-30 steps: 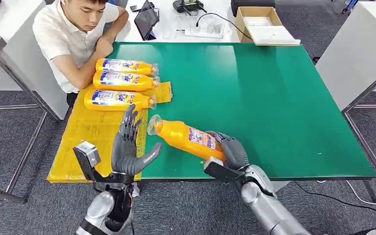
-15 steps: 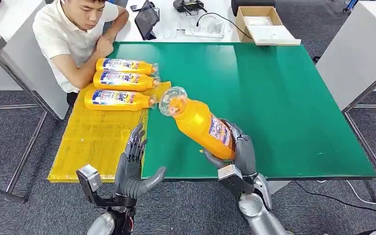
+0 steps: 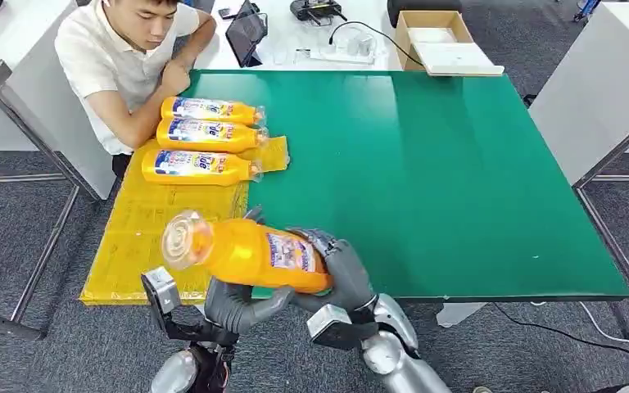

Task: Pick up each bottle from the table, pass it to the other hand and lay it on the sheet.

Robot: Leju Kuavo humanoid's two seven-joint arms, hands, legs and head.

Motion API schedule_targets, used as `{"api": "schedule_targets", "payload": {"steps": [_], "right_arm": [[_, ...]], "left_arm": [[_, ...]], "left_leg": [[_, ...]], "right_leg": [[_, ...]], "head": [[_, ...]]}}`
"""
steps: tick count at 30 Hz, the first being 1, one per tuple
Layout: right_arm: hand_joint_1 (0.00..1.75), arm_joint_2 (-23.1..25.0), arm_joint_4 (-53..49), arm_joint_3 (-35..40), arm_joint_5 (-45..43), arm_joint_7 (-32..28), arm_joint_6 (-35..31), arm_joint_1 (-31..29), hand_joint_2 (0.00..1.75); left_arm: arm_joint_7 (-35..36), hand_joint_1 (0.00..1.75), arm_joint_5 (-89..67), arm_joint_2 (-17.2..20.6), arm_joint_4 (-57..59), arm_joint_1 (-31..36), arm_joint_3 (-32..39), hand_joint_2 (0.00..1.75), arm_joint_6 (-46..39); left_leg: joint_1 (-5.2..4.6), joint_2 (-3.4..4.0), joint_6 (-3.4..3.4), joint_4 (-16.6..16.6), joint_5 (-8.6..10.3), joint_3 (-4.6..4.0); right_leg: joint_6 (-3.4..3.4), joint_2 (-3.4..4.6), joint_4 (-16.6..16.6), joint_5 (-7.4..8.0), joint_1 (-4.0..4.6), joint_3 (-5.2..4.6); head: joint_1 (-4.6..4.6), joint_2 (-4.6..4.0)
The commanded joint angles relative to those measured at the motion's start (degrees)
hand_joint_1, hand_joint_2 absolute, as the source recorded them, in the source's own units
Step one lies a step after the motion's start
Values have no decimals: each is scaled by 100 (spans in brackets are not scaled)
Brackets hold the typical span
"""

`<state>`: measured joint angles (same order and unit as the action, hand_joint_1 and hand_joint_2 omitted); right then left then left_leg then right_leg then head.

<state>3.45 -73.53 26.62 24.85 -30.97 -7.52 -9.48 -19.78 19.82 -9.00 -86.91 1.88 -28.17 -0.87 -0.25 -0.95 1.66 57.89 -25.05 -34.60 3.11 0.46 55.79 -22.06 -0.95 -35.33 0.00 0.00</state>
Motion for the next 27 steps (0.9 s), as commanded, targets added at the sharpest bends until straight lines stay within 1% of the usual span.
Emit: {"api": "schedule_targets", "payload": {"steps": [1, 11, 12, 13, 14, 15, 17, 18, 23, 24, 27], "right_arm": [[175, 74, 896, 823, 14, -123, 151, -373, 175], [175, 93, 1267, 1004, -124, -151, 344, -482, 175], [171, 98, 1322, 1010, -136, -155, 360, -498, 175], [145, 102, 1338, 1007, -148, -156, 366, -488, 175], [21, 113, 1353, 994, -171, -151, 374, -481, 175], [0, 131, 1346, 959, -209, -153, 355, -441, 175], [0, 133, 1282, 955, -178, -200, 259, -368, 175], [0, 124, 1215, 976, -178, -223, 248, -295, 0], [0, -8, 869, 1049, -46, -404, -25, 123, 0], [0, 4, 829, 987, -88, -448, -80, 190, 0], [0, 25, 687, 797, -166, -493, -194, 403, 0]], "left_arm": [[20, 0, 18, 49, 646, 425, -104, 175, 14], [-14, 0, 332, 6, 638, 482, -113, 175, 254], [-16, 175, 412, 24, 598, 480, -123, 175, 346], [-27, 175, 432, 48, 585, 483, -120, 175, 386], [-42, 175, 439, 47, 561, 471, -101, 175, 399], [-77, 175, 512, 39, 523, 444, -68, 175, 471], [-276, 175, 475, 24, 460, 420, 26, 175, 492], [-251, 175, 673, -36, 472, 394, 163, 175, 516], [-299, 175, 1053, 8, 383, 290, 640, 175, 929], [-325, 175, 1058, -1, 367, 265, 694, 175, 964], [-414, 175, 927, -14, 274, 163, 838, 175, 1073]], "left_leg": [[4, 17, -8, -5, -8, 24], [3, 3, -10, -7, -5, 23], [4, 2, -8, -4, -4, 16], [5, 3, -12, -5, -7, 27], [3, 3, -8, -5, -4, 17], [5, 6, -11, -7, -7, 27], [5, 4, -7, -5, -4, 17], [7, 5, -11, -5, -10, 28], [7, 2, -8, -7, -7, 21], [7, 0, -12, -10, -10, 33], [3, -2, -7, -5, -5, 15]], "right_leg": [[-10, 8, -7, -4, 6, 22], [-11, -7, -6, -6, 5, 23], [-9, -7, -5, -5, 5, 17], [-14, -9, -5, -9, 8, 27], [-10, -6, -5, -5, 5, 17], [-13, -6, -7, -8, 7, 26], [-9, -5, -6, -5, 6, 17], [-13, -7, -6, -10, 9, 28], [-10, -8, -8, -8, 8, 21], [-14, -14, -9, -14, 9, 33], [-9, -11, -5, -8, 5, 13]], "head": [[0, -2], [2, -2], [2, -2], [2, 0], [2, -2], [2, 0], [2, 0], [2, 0], [2, 0], [2, 0], [2, 0]]}}
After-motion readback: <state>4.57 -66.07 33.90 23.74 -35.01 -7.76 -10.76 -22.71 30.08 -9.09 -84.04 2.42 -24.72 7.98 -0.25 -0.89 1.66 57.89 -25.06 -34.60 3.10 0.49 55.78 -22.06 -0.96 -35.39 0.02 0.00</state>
